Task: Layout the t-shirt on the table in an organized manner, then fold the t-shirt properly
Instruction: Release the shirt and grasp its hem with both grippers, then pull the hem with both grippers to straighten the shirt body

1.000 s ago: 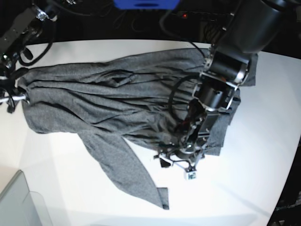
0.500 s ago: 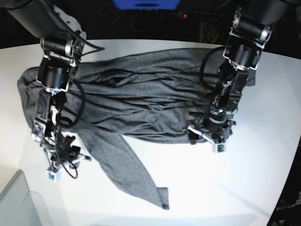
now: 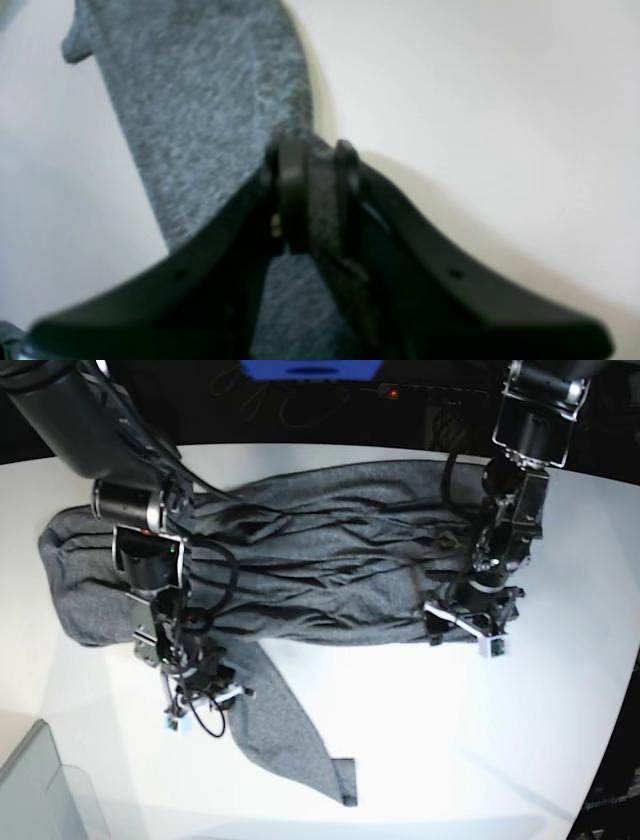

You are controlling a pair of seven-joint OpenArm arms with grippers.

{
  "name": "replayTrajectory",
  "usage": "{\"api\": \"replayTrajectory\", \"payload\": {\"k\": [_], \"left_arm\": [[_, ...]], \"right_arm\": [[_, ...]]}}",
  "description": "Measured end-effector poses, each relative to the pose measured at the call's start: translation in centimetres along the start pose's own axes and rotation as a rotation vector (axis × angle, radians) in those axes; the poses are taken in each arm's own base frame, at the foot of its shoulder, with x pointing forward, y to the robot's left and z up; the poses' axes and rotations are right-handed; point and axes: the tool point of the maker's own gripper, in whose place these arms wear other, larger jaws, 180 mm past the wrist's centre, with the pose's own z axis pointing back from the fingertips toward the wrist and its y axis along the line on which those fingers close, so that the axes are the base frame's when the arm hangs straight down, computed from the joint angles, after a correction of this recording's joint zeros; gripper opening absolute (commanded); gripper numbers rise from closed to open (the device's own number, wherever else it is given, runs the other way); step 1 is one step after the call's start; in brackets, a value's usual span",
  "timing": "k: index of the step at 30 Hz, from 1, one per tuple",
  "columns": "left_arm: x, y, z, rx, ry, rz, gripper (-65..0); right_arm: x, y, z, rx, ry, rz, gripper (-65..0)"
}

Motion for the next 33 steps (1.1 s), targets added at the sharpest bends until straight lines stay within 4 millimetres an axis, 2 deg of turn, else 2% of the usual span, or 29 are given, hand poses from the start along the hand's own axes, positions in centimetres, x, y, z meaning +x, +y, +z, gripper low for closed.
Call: {"api": "replayTrajectory", "payload": {"k": [4,6,9,11,13,15,17,18,21,22,24,27,29,33], "left_arm": [[1.7,-0.5,0.0,-0.012,-0.039,0.004,-18.9],[2.8,-1.0,-0.4,-0.023,-0.051,0.006,-18.9],[6.1,-2.6,-1.2,-0.047,-0.119,0.023,-18.9],[7.8,-3.9,-1.7,-0.067,-0.154,0.038,-18.9],[7.8,-4.5,-2.4,-0.072,-0.136,0.044,-18.9],[6.9,-4.6,-3.0,-0.064,-0.109,0.052,-18.9],[5.5,-4.3,-3.6,-0.048,-0.07,0.058,-18.9],[4.8,-4.2,-3.7,-0.042,-0.05,0.06,-18.9],[4.7,-3.9,-3.8,-0.035,-0.051,0.06,-18.9],[4.9,-3.8,-3.8,-0.036,-0.055,0.062,-18.9],[5.0,-3.4,-3.7,-0.03,-0.055,0.061,-18.9],[4.7,-3.1,-3.5,-0.026,-0.056,0.061,-18.9],[4.7,-3.1,-3.2,-0.032,-0.056,0.056,-18.9],[6.1,-2.8,-3.0,-0.03,-0.094,0.049,-18.9]], "right_arm": [[-1.0,0.5,0.0,0.014,-0.005,0.068,-56.2],[-2.2,1.1,0.0,0.029,0.022,0.121,-56.2],[-2.9,1.5,0.4,0.045,-0.005,0.149,-56.6],[-3.6,1.5,1.3,0.047,-0.009,0.167,-57.6],[-4.1,1.6,2.9,0.054,-0.014,0.202,-57.7],[-4.1,0.9,4.6,0.04,-0.022,0.238,-57.7],[-3.2,0.3,5.5,0.011,-0.017,0.279,-57.7],[-1.8,0.3,5.9,-0.003,-0.05,0.287,-57.7],[2.7,2.3,6.8,0.025,-0.174,0.3,-57.6],[3.6,2.9,6.9,0.038,-0.202,0.295,-57.6],[3.7,4.4,6.4,0.06,-0.199,0.284,-57.6],[2.1,6.4,5.1,0.099,-0.15,0.248,-57.6],[0.9,7.3,3.5,0.117,-0.083,0.233,-57.6],[1.2,7.5,1.3,0.123,-0.1,0.194,-57.6]]}}
